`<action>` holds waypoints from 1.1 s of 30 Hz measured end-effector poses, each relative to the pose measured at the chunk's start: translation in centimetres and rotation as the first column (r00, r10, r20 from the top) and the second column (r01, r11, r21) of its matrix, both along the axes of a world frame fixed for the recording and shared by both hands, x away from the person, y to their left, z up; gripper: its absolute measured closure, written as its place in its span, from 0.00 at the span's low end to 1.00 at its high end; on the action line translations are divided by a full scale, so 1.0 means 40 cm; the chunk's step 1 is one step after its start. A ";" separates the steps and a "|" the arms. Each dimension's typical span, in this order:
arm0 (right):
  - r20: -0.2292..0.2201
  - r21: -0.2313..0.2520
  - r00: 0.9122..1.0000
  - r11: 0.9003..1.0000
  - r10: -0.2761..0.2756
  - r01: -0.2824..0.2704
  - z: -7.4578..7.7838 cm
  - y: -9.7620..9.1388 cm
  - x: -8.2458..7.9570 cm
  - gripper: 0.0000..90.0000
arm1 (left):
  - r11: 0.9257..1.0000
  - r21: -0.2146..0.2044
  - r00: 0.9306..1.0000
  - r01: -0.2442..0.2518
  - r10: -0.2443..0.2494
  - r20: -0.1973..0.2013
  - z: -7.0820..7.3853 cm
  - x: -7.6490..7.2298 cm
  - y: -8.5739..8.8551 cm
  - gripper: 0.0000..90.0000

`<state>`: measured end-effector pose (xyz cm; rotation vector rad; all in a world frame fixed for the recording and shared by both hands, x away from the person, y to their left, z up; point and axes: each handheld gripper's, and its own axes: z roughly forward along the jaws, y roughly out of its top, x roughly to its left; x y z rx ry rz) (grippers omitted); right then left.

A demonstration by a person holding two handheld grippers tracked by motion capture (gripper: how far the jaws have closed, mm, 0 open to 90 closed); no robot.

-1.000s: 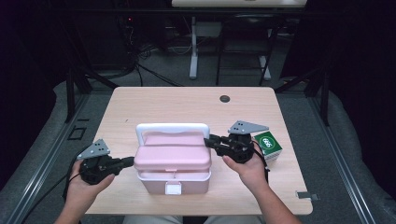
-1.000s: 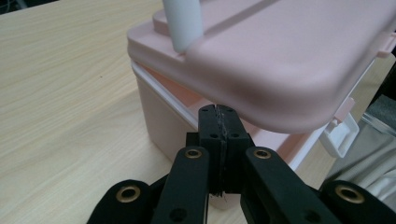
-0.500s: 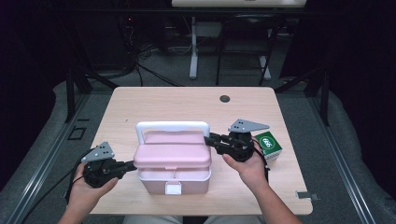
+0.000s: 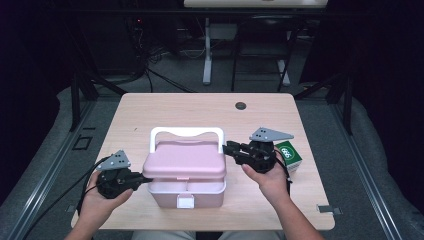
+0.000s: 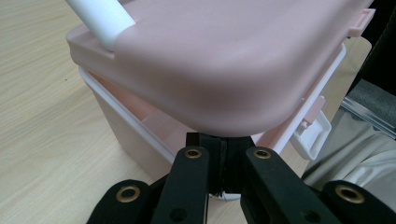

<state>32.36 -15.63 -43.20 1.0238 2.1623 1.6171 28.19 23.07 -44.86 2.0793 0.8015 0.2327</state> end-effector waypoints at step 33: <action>-0.079 -0.100 0.992 0.989 0.097 -0.104 -0.115 0.036 -0.124 1.00 | 0.999 0.028 1.000 0.019 -0.019 0.006 0.077 0.045 -0.014 1.00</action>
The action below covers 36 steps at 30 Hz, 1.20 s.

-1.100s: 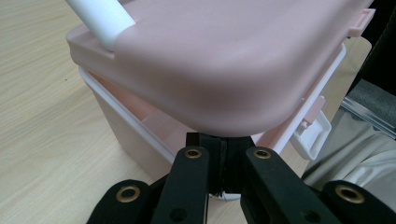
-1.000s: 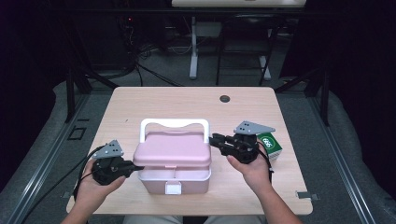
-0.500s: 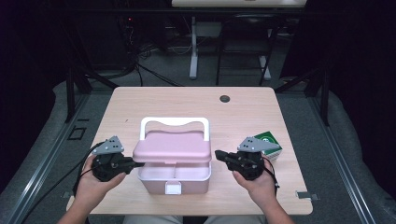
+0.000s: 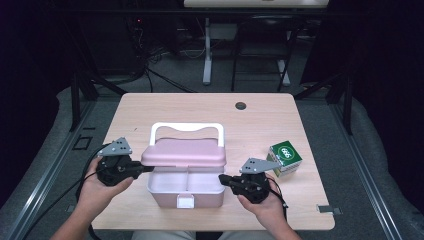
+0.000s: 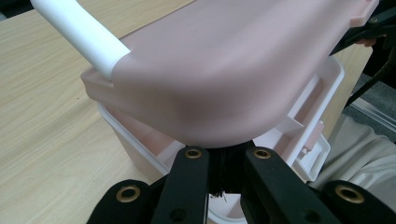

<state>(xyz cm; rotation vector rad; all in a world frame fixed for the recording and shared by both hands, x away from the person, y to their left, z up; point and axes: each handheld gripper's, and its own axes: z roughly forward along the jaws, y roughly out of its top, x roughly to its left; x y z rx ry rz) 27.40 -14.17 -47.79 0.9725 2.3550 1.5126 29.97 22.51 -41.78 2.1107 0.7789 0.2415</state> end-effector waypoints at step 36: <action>-0.031 -0.065 0.998 0.996 0.058 -0.059 -0.026 0.067 0.016 0.99 | 0.978 0.208 0.999 0.035 -0.030 -0.028 0.114 0.082 -0.031 1.00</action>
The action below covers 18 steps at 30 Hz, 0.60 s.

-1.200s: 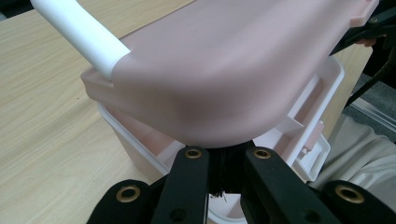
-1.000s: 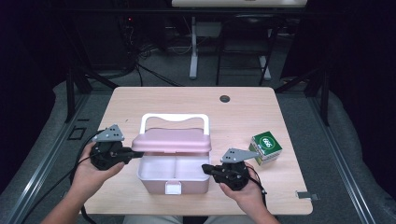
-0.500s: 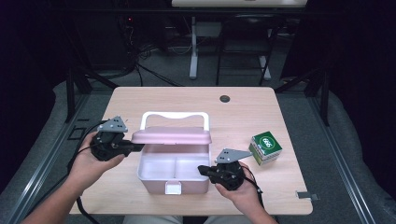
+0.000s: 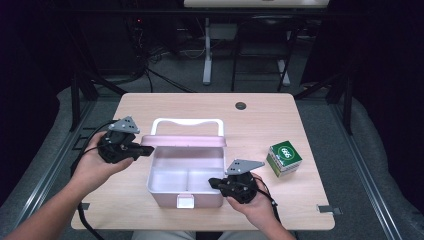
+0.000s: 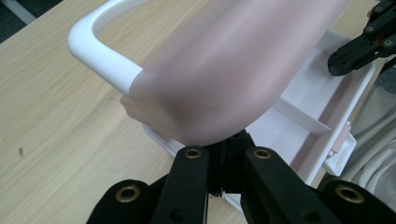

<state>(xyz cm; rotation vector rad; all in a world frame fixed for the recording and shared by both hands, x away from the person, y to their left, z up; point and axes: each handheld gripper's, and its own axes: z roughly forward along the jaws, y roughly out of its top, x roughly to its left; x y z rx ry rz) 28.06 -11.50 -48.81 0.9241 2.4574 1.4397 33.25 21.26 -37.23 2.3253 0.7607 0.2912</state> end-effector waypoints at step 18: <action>0.000 -0.019 1.000 1.000 -0.004 0.004 -0.004 0.003 0.005 0.99 | 0.992 0.124 1.000 0.004 -0.001 -0.026 0.044 0.061 -0.022 1.00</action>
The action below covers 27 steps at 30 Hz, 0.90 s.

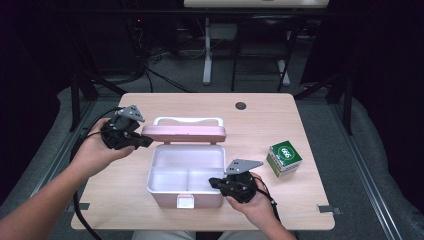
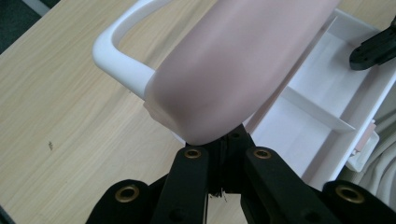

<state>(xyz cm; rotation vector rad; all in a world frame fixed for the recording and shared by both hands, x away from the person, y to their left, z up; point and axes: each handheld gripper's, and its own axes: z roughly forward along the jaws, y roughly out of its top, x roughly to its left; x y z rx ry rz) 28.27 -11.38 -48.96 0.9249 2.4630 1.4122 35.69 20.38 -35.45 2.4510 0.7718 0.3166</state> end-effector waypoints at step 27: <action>-0.003 0.008 1.000 1.000 0.008 -0.008 -0.002 -0.003 0.002 1.00 | 0.997 0.078 1.000 -0.020 0.022 -0.020 0.010 0.057 -0.007 0.99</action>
